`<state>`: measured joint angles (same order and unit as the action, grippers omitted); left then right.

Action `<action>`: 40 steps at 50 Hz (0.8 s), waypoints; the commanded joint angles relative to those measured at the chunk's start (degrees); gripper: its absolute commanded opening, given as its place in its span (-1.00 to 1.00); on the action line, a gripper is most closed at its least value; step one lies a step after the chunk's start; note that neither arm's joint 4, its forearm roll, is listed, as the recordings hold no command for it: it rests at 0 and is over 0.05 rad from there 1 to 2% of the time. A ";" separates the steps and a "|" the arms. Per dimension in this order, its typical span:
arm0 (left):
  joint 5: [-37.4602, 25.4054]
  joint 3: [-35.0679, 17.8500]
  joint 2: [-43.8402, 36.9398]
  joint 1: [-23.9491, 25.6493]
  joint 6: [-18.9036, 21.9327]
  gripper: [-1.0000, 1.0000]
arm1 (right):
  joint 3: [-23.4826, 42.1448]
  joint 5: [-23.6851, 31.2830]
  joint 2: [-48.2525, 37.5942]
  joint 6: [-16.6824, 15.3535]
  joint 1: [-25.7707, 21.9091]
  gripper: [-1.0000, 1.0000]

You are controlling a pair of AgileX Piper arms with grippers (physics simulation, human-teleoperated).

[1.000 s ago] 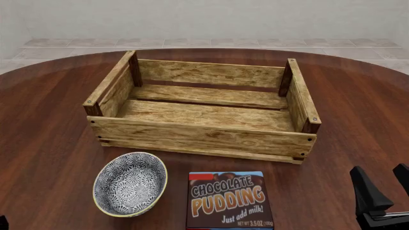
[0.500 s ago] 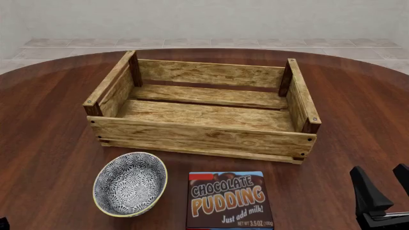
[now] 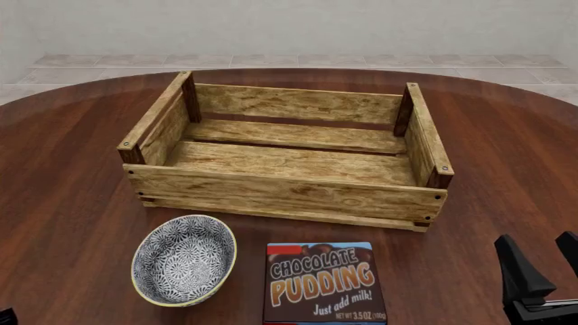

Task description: Pick up the salad dressing and put it in the tray.

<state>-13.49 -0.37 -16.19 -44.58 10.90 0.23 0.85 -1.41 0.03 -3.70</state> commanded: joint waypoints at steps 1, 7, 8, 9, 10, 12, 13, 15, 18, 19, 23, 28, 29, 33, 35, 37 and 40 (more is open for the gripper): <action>-0.53 0.23 -0.12 1.04 -2.12 1.00 | -0.05 0.13 0.19 -0.01 0.08 1.00; 3.16 0.33 -5.53 0.61 -3.06 -1.00 | -0.09 0.24 0.39 -0.04 0.12 1.00; 3.41 0.33 -5.78 0.61 -3.06 -1.00 | -0.09 0.24 0.39 -0.04 0.12 1.00; 5.84 0.36 -8.53 -0.14 -2.26 -1.00 | -0.08 0.26 0.40 -0.07 0.12 1.00; 6.61 0.36 -9.42 -0.23 -1.73 -1.00 | -0.03 0.35 0.45 -0.08 0.09 1.00; 6.32 0.32 -9.96 0.54 -2.32 -1.00 | -0.03 0.33 0.42 -0.21 0.04 1.00; 6.32 0.32 -9.96 0.54 -2.32 -1.00 | -0.03 0.34 0.42 -0.21 0.04 1.00; 6.32 0.33 -10.09 0.62 -2.45 -1.00 | -0.04 0.33 0.42 -0.27 0.00 1.00; 7.98 0.33 -11.75 0.19 -2.12 -1.00 | -0.01 0.35 0.40 -0.26 0.02 1.00; 8.01 0.32 -11.71 0.24 -2.17 -1.00 | -0.01 0.36 0.41 -0.27 0.01 1.00; 7.12 0.34 -9.85 0.28 -2.58 -1.00 | -0.03 0.37 0.43 -0.33 -0.01 1.00; 4.01 -0.19 -6.00 1.61 -3.27 -1.00 | -0.10 0.26 0.42 -0.35 -0.01 1.00; 2.90 -0.55 -4.74 1.98 -3.36 -1.00 | -0.11 0.23 0.38 -0.36 0.00 1.00; -2.34 -2.84 -1.79 4.45 -5.65 -1.00 | 0.07 0.48 0.50 -0.44 0.01 1.00; -4.53 -4.04 -0.30 5.08 -5.59 -1.00 | 0.06 0.50 0.53 -0.45 0.06 1.00; -6.09 -4.81 1.08 5.74 -5.28 -1.00 | 0.07 0.41 0.43 -0.46 0.07 1.00; -7.70 -5.59 1.62 7.41 -6.53 -1.00 | 0.05 0.40 0.45 -0.49 0.09 1.00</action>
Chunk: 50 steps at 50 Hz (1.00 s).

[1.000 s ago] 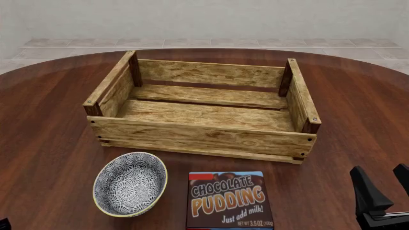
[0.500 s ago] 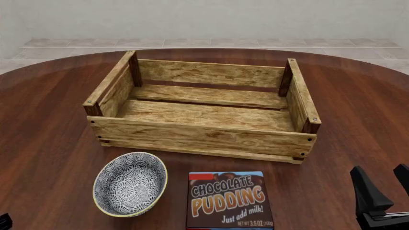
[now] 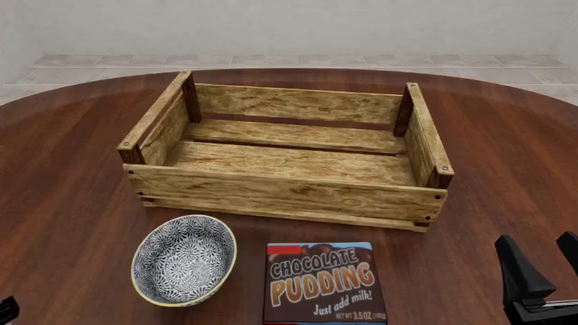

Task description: Pick up the salad dressing and put it in the tray.

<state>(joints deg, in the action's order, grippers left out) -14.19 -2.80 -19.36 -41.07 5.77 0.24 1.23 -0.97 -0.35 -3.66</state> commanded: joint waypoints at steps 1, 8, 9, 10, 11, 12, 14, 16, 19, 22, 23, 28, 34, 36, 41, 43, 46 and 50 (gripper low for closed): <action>-7.22 -3.49 4.69 4.13 -1.84 -1.00 | 0.00 -0.08 -0.04 -0.12 0.05 1.00; -10.54 -6.01 7.49 7.21 -2.39 -1.00 | -0.07 -0.42 -0.31 -0.11 0.11 1.00; -11.21 -6.41 8.24 7.65 -2.32 -1.00 | -0.10 -0.51 -0.38 -0.09 0.17 1.00; -11.41 -6.82 8.24 7.93 -2.10 -1.00 | -0.09 -0.48 -0.35 -0.04 0.21 1.00; -11.86 -7.16 8.57 8.41 -2.34 -1.00 | -0.07 -0.42 -0.29 -0.02 0.20 1.00; -12.44 -7.50 9.05 9.03 -2.46 -1.00 | -0.01 -0.35 -0.28 0.00 0.20 1.00; -12.56 -7.85 8.95 9.32 -2.15 -1.00 | 0.00 -0.37 -0.29 0.03 0.20 1.00; -12.75 -8.58 9.10 9.86 -1.95 -1.00 | 0.04 -0.35 -0.29 0.04 0.14 1.00; -14.49 -10.56 10.91 11.71 -2.26 -1.00 | 0.00 -0.33 -0.23 0.05 0.10 1.00; -15.25 -12.24 11.47 13.32 -2.19 -1.00 | -0.06 -0.49 -0.36 0.07 0.06 1.00; -15.26 -12.71 11.25 13.47 -2.18 -1.00 | -0.06 -0.49 -0.36 0.07 0.06 1.00; -15.21 -14.62 10.90 14.90 -1.63 -1.00 | 0.18 -0.19 -0.27 0.15 0.03 1.00; -15.15 -15.79 10.66 16.12 -0.67 -1.00 | 0.07 -0.36 -0.27 0.30 0.19 1.00; -14.91 -15.91 10.53 16.42 0.18 -1.00 | -0.01 -0.49 -0.29 0.35 0.21 1.00; -14.33 -16.91 9.88 17.69 1.28 -1.00 | -0.03 -0.69 -0.45 0.40 0.15 1.00; -13.98 -17.31 9.43 18.34 1.22 -1.00 | 0.05 -0.45 -0.24 0.33 0.09 1.00; -13.67 -17.74 9.09 18.88 1.29 -1.00 | 0.13 -0.47 -0.37 0.40 0.12 1.00; -13.44 -18.67 8.58 20.35 1.74 -1.00 | -0.05 -0.60 -0.30 0.43 0.15 1.00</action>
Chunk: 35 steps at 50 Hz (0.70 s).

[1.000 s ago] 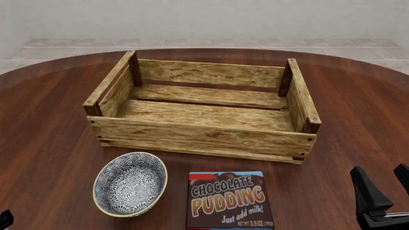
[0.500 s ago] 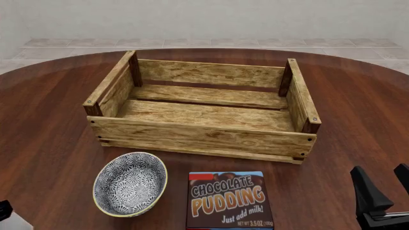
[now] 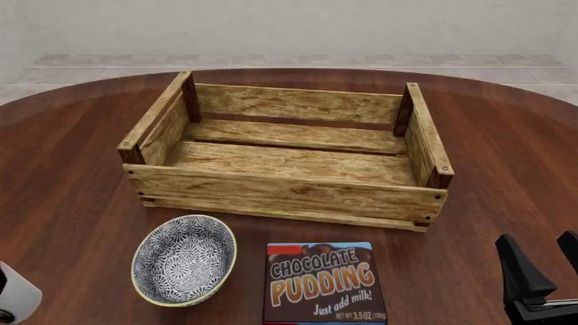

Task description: Pick up the salad dressing and put it in the tray.

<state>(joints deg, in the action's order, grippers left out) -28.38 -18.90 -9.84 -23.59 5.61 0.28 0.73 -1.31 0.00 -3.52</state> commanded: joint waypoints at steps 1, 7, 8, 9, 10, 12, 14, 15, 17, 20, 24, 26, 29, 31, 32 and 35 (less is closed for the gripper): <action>1.33 -2.66 -1.47 3.08 1.98 -1.00 | -0.08 -0.16 -0.02 0.08 0.03 1.00; 2.16 -3.81 -2.29 5.23 4.82 -1.00 | -0.01 -0.07 0.00 0.22 0.16 1.00; 2.34 -4.22 -2.77 5.34 4.76 -1.00 | -0.07 0.00 0.13 0.22 0.16 1.00; 2.45 -4.59 -3.19 5.76 4.56 -1.00 | -0.11 -0.04 0.14 0.22 0.14 1.00; 2.76 -5.05 -3.86 6.01 4.52 -1.00 | -0.08 -0.08 0.09 0.20 0.13 1.00; 3.01 -5.55 -3.82 6.74 5.86 -1.00 | -0.03 0.04 0.17 0.23 0.13 1.00; 3.45 -6.23 -4.70 7.21 6.12 -1.00 | -0.08 0.05 0.23 0.34 0.16 1.00; 3.46 -6.23 -4.71 7.21 6.12 -1.00 | -0.08 0.06 0.24 0.34 0.16 1.00; 3.85 -6.94 -5.41 7.86 6.60 -1.00 | -0.02 0.17 0.28 0.37 0.14 1.00; 3.94 -8.26 -6.25 9.43 6.40 -1.00 | -0.12 0.14 0.34 0.38 0.08 1.00; 4.94 -9.31 -7.52 11.08 8.04 -1.00 | -0.02 0.07 0.18 0.44 -0.03 1.00; 5.34 -9.62 -8.20 12.11 8.11 -1.00 | -0.03 -0.07 0.07 0.47 -0.04 1.00; 6.53 -9.70 -9.91 13.39 7.76 -1.00 | -0.06 -0.02 0.18 0.50 -0.11 1.00; 7.36 -9.85 -10.59 14.02 8.66 -1.00 | -0.04 -0.01 0.17 0.52 -0.12 1.00; 7.68 -10.08 -11.06 14.51 9.17 -1.00 | -0.01 0.01 0.16 0.55 -0.10 1.00; 8.03 -11.24 -12.12 15.61 9.72 -1.00 | -0.10 -0.29 -0.04 0.56 0.00 1.00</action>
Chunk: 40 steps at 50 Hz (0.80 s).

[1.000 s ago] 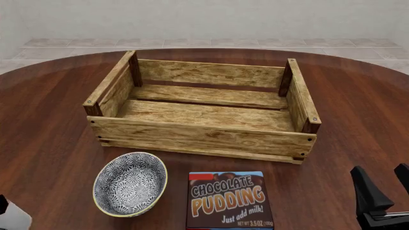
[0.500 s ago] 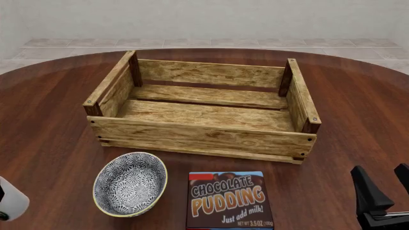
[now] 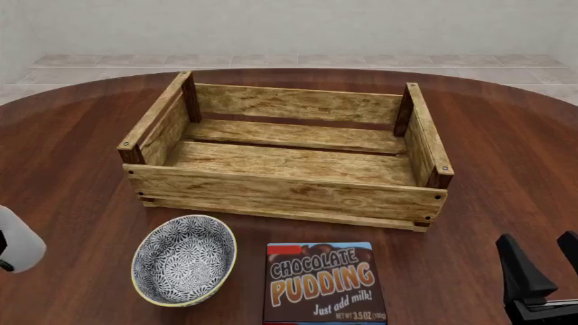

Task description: Pick up the salad dressing and put it in the tray.

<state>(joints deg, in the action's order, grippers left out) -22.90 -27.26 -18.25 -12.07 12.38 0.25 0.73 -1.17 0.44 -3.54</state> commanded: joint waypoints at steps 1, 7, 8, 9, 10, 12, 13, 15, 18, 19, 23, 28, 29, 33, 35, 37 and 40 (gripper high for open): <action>2.69 -3.20 -3.93 4.43 3.31 -1.00 | -0.08 -0.30 -0.18 0.13 0.04 1.00; 3.37 -4.83 -5.55 6.10 5.53 -1.00 | -0.02 -0.46 -0.40 0.26 0.22 1.00; 3.35 -5.24 -5.95 6.40 5.55 -1.00 | 0.00 -0.44 -0.40 0.27 0.23 1.00; 3.24 -5.96 -6.48 6.77 5.51 -1.00 | -0.03 -0.53 -0.46 0.24 0.23 1.00; 3.25 -6.38 -6.86 7.14 5.76 -1.00 | -0.02 -0.53 -0.48 0.21 0.22 1.00; 3.28 -6.80 -7.26 7.55 5.90 -1.00 | -0.01 -0.52 -0.47 0.19 0.21 1.00; 3.29 -7.52 -7.95 7.90 5.71 -1.00 | -0.04 -0.55 -0.50 0.17 0.22 1.00; 3.63 -8.35 -8.78 8.70 6.50 -1.00 | 0.06 -0.40 -0.43 0.20 0.30 1.00; 3.71 -9.83 -10.17 10.41 6.56 -1.00 | 0.01 -0.40 -0.36 0.21 0.40 1.00; 3.82 -10.28 -10.63 10.74 6.60 -1.00 | 0.01 -0.36 -0.30 0.18 0.42 1.00; 5.02 -11.29 -11.60 11.40 8.33 -1.00 | 0.01 -0.31 -0.27 0.19 0.45 1.00; 5.24 -13.56 -13.82 14.04 9.30 -1.00 | 0.13 -0.11 -0.17 0.22 0.46 1.00; 5.37 -13.95 -14.28 14.15 9.04 -1.00 | 0.11 -0.10 -0.15 0.21 0.45 1.00; 5.91 -14.85 -15.75 15.75 9.02 -1.00 | 0.07 -0.10 -0.09 0.15 0.33 1.00; 6.24 -15.60 -16.95 16.91 8.60 -1.00 | 0.03 -0.23 -0.17 0.17 0.30 1.00; 6.68 -16.28 -18.14 17.73 8.69 -1.00 | 0.08 -0.25 -0.25 0.15 0.29 1.00; 6.81 -17.86 -19.88 18.92 8.36 -1.00 | 0.04 -0.27 -0.25 0.13 0.26 1.00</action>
<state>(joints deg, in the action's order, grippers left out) -17.42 -41.06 -33.67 2.98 19.88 0.30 0.50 -1.39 0.61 -3.22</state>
